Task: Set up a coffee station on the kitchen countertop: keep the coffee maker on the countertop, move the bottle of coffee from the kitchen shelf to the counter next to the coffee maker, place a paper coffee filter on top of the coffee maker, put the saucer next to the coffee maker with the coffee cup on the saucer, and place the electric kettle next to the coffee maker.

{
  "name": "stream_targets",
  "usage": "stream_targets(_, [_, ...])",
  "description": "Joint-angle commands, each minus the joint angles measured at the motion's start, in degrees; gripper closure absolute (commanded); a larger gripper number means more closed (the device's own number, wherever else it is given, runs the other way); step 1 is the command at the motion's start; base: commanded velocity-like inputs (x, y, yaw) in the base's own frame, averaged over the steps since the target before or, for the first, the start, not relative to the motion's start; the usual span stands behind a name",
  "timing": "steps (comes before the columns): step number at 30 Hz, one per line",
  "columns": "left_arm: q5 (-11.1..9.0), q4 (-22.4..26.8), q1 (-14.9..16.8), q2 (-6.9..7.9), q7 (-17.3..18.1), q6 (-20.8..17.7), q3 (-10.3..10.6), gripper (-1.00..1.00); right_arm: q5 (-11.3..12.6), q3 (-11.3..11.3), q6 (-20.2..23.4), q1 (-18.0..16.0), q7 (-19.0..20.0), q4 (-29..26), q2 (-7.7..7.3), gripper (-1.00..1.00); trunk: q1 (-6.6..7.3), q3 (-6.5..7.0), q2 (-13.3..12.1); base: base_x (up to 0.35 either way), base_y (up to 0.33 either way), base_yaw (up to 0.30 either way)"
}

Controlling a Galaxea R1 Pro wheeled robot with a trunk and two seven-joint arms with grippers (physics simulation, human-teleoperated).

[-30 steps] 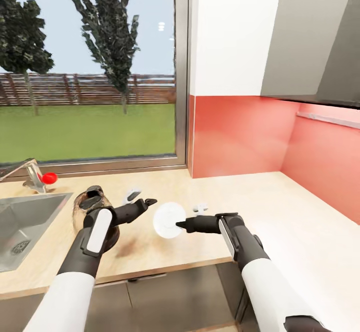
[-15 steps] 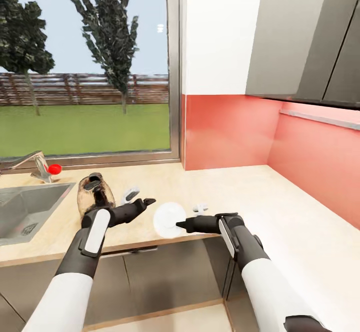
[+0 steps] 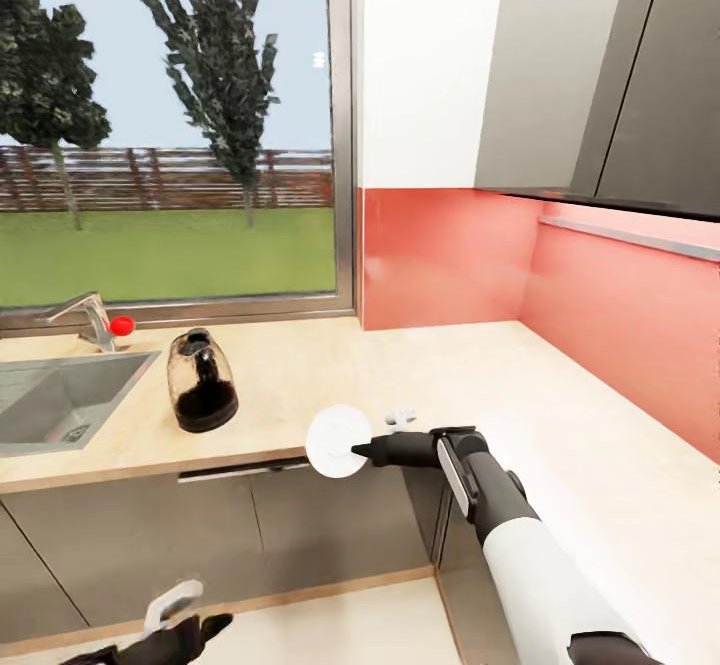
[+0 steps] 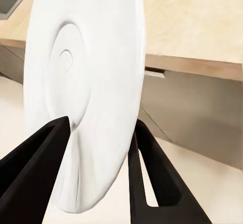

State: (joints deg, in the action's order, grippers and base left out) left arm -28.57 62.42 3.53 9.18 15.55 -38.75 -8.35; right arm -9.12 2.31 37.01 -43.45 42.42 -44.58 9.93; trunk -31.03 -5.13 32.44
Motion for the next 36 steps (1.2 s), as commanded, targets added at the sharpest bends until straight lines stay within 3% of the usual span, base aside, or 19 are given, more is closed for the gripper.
stream_targets(1, [1.00, -1.94, -1.18, 0.01, 0.16, 1.48, -0.07, -1.00, -0.55, 0.21, 0.16, -0.05, 0.47, -0.07, 0.07, 1.00, -0.02, -0.10, 0.10, -0.033, -0.004, 0.000])
stream_targets(5, [4.73, -14.36, -3.29, 0.20, 0.18, 10.40, -0.01, -1.00, -0.55, -0.09, -0.15, -0.05, 0.47, -0.07, 0.07, 1.00, -0.02, -0.10, 0.10, -0.011, -0.001, 0.000])
stream_targets(6, [8.31, -23.32, -3.53, 0.54, 0.12, 17.66, 0.00, -1.00, -0.49, -0.17, -0.48, -0.05, 0.47, -0.07, 0.07, 1.00, -0.02, -0.10, 0.10, -0.001, 0.000, 0.000])
stream_targets(9, [13.60, -31.44, -3.56, 1.47, -0.28, 24.01, -0.06, -1.00, -0.49, -0.19, -2.14, -0.05, 0.47, 0.01, 0.07, 1.00, -0.02, -0.10, 0.10, 0.000, 0.000, 0.000])
stream_targets(10, [16.34, -35.70, -3.54, 1.82, -0.49, 26.62, -0.16, -1.00, -0.52, -0.20, -3.55, -0.05, 0.47, 0.07, 0.07, 1.00, -0.02, -0.10, 0.10, 0.000, 0.000, 0.000])
stream_targets(12, [18.63, -39.15, -3.59, 2.06, -0.95, 27.81, -0.11, -1.00, -0.54, -0.20, -4.43, -0.05, 0.47, 0.11, 0.07, 1.00, -0.02, -0.10, 0.10, 0.000, 0.000, 0.000])
stream_targets(13, [21.89, -42.59, -3.61, 2.18, -2.53, 28.43, -0.03, -1.00, -0.61, -0.18, -4.89, -0.05, 0.47, 0.17, 0.07, 1.00, -0.02, -0.10, 0.10, 0.000, 0.000, 0.000])
stream_targets(15, [25.48, -45.81, -3.61, 2.15, -5.28, 28.82, 0.01, -1.00, -0.66, -0.14, -5.10, -0.05, 0.47, 0.32, 0.07, 1.00, -0.02, -0.10, 0.10, 0.000, 0.000, 0.000])
stream_targets(16, [28.62, -48.53, -3.62, 2.00, -8.85, 29.00, 0.07, -1.00, -0.76, -0.12, -5.33, -0.05, 0.47, 0.43, 0.07, 1.00, -0.02, -0.10, 0.10, 0.000, 0.000, 0.000])
stream_targets(19, [32.33, -50.48, -3.62, 1.75, -13.86, 29.10, 0.09, -1.00, -0.75, -0.08, -6.14, -0.05, 0.41, 0.12, 0.07, 1.00, -0.02, -0.10, 0.10, 0.000, 0.000, 0.000])
stream_targets(23, [34.50, -50.86, -3.62, 1.84, -15.85, 29.09, 0.03, -1.00, -0.73, 0.03, -6.32, -0.05, 0.39, -0.01, 0.07, 1.00, -0.02, -0.10, 0.10, 0.000, 0.000, 0.000])
stream_targets(28, [34.77, -50.97, -3.62, 1.58, -17.31, 29.03, -0.06, -1.00, -0.71, -0.02, -6.34, -0.05, 0.39, 0.05, 0.07, 1.00, -0.02, -0.10, 0.10, 0.000, 0.000, 0.000])
stream_targets(29, [34.68, -52.16, -3.62, 1.47, -22.04, 28.98, -0.18, -1.00, -0.64, -0.03, -6.34, -0.05, 0.46, 0.22, 0.07, 1.00, -0.02, -0.10, 0.10, 0.000, 0.000, 0.128])
stream_targets(30, [34.65, -53.34, -3.62, 1.46, -22.93, 28.99, -0.21, -1.00, -0.59, -0.03, -6.34, -0.05, 0.47, 0.34, 0.07, 1.00, -0.02, -0.10, 0.10, 0.000, 0.000, 0.217])
stream_targets(36, [34.63, -54.50, -3.62, 1.45, -23.48, 29.06, -0.25, -1.00, -0.56, -0.08, -6.34, -0.05, 0.47, 0.52, 0.07, 1.00, -0.02, -0.10, 0.10, 0.000, 0.000, 0.258])
